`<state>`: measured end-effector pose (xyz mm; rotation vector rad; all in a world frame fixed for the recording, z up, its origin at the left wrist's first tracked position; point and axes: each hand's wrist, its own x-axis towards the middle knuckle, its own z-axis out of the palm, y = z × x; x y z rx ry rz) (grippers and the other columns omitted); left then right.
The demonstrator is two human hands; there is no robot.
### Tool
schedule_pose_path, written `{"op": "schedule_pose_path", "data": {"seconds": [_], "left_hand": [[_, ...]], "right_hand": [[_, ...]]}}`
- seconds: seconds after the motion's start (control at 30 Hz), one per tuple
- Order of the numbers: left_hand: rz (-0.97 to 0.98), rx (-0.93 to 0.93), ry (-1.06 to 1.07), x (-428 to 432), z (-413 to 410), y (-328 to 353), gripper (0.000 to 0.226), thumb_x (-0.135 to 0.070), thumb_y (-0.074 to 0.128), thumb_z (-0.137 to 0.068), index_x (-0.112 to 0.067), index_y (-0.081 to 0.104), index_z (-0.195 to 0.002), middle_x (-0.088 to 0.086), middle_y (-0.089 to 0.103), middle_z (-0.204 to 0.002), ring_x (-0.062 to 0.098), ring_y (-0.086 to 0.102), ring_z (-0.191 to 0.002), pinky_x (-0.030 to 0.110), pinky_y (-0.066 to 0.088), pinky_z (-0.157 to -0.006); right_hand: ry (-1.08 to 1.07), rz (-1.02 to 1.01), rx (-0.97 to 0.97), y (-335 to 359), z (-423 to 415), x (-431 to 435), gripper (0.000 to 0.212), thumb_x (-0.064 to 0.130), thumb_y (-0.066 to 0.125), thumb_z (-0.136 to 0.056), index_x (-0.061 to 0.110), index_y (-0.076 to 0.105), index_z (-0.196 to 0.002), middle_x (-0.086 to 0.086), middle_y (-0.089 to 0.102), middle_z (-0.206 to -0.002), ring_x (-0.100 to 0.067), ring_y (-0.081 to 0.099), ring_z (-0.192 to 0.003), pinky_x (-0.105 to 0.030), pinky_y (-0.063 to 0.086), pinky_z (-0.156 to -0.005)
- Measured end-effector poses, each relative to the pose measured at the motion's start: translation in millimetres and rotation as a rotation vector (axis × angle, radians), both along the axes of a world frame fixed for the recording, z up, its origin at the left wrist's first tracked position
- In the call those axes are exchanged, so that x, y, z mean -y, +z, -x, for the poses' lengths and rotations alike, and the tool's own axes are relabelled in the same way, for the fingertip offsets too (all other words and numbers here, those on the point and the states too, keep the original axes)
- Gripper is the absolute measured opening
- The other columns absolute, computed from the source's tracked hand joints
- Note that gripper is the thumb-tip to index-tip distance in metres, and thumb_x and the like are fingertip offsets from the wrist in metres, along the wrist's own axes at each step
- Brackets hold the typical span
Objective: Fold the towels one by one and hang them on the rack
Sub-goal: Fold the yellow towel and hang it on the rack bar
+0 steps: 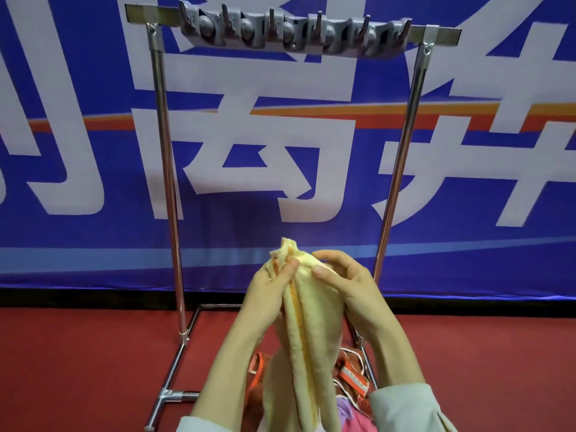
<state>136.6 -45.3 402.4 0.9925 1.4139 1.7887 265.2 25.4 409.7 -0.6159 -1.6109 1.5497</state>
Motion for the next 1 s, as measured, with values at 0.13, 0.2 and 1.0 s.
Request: {"op": "schedule_pose_path", "data": {"seconds": [0.13,0.2,1.0], "left_hand": [[-0.009,-0.041,0.147,-5.6,-3.1,6.6,0.025,-0.037,0.057,-0.093,-0.018,0.064,-0.108,0.001,0.071,-0.101,0.015,0.067,-0.093,0.035,0.051,-0.087],[-0.069,0.089,0.248,-5.8,0.2,11.0,0.025,-0.037,0.058,-0.092,-0.016,0.063,-0.106,0.001,0.069,-0.094,0.017,0.064,-0.087,0.039,0.050,-0.085],[-0.014,0.404,0.045,1.8,-9.6,8.1,0.025,-0.015,0.064,-0.088,0.001,0.066,-0.106,0.018,0.071,-0.100,0.021,0.071,-0.088,0.028,0.056,-0.077]], "right_hand": [[0.056,-0.073,0.091,-8.7,1.3,-4.6,0.014,0.017,0.070,-0.086,0.007,0.070,-0.097,-0.005,0.070,-0.090,-0.015,0.065,-0.081,-0.028,0.051,-0.075],[0.032,-0.101,0.158,-14.8,3.7,-6.4,0.013,0.016,0.065,-0.091,0.005,0.068,-0.087,0.001,0.062,-0.074,-0.009,0.054,-0.069,-0.023,0.042,-0.065],[-0.194,-0.206,0.011,0.6,-0.5,6.2,0.013,0.004,0.071,-0.082,0.016,0.074,-0.088,-0.006,0.072,-0.089,-0.019,0.066,-0.084,-0.029,0.052,-0.077]]}}
